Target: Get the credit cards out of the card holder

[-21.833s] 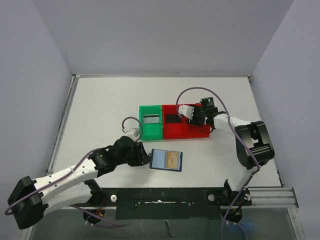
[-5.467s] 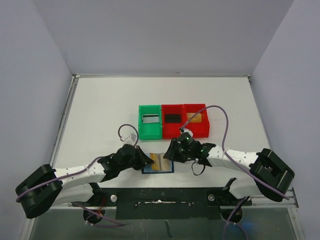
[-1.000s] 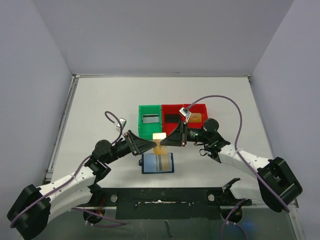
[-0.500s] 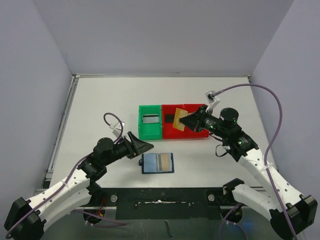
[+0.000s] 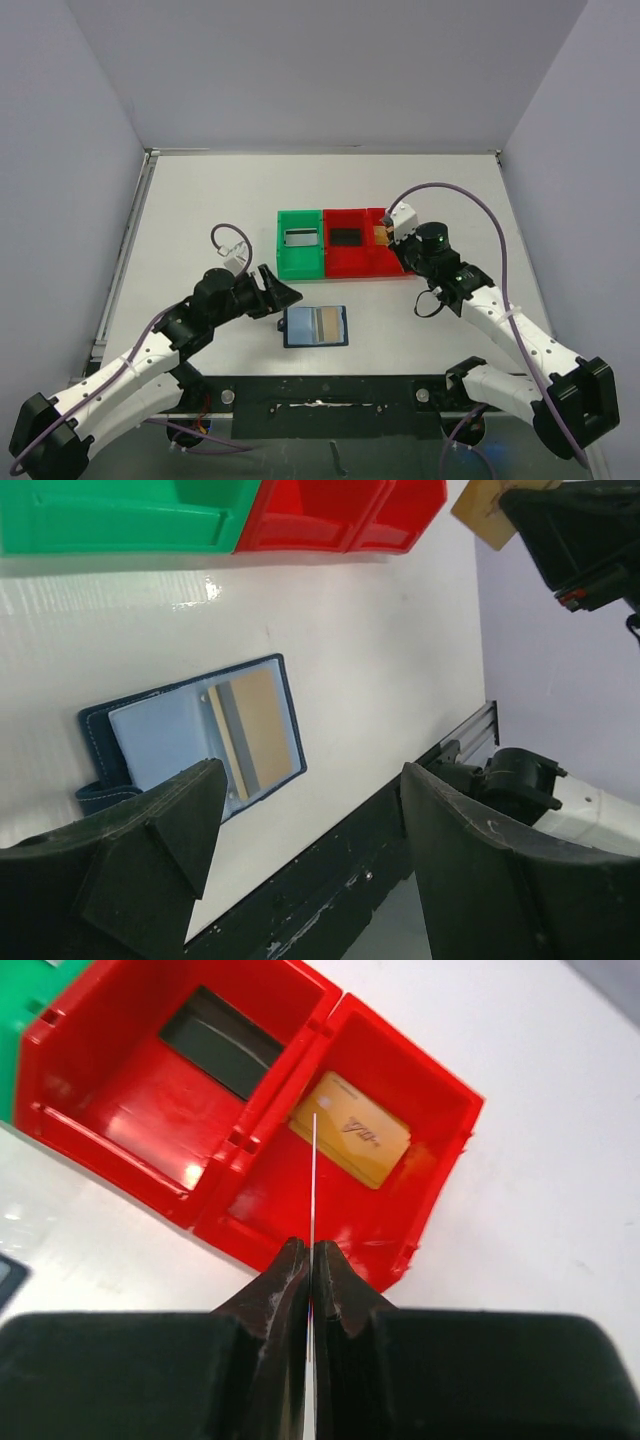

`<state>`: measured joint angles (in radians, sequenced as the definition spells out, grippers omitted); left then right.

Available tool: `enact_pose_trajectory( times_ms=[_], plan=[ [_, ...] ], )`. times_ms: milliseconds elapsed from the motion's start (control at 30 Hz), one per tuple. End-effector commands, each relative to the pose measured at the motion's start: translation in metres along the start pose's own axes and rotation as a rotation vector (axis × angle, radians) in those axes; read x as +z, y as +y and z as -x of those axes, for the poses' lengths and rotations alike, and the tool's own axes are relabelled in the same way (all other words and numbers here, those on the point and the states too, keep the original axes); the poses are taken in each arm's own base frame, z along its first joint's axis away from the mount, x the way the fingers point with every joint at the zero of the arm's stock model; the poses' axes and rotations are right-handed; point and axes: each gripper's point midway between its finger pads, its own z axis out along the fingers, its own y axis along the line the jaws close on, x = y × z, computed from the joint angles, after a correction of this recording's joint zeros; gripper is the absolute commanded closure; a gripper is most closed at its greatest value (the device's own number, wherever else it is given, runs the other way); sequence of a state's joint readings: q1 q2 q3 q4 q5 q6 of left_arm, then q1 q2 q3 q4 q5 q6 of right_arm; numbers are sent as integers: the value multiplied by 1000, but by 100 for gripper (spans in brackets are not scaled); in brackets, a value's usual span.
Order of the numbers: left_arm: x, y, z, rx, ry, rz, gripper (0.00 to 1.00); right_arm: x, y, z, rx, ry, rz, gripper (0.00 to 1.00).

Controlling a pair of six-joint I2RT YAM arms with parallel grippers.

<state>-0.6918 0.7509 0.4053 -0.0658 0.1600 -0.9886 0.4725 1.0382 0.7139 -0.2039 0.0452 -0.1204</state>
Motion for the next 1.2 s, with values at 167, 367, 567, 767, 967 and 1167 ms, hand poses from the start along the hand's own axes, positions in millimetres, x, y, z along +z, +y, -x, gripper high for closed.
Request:
enact_pose_trajectory(
  times_ms=[167,367,567,767,967,1167],
  plan=[
    [-2,-16,12,39,-42,-54,29,13,-25,28,-417,-40,-16,100],
    [-2,-25,13,39,-42,-102,28,34,-24,19,-587,-16,59,100],
    [-1,-26,12,24,-34,-110,28,47,-29,18,-660,-38,97,100],
    [1,-38,18,-22,-60,-157,28,64,-39,14,-648,-32,63,100],
    [-1,-28,11,-30,-37,-120,28,80,-48,0,-672,14,116,100],
    [-8,-41,13,-9,-33,-160,28,96,-62,-5,-740,66,85,100]
  ],
)
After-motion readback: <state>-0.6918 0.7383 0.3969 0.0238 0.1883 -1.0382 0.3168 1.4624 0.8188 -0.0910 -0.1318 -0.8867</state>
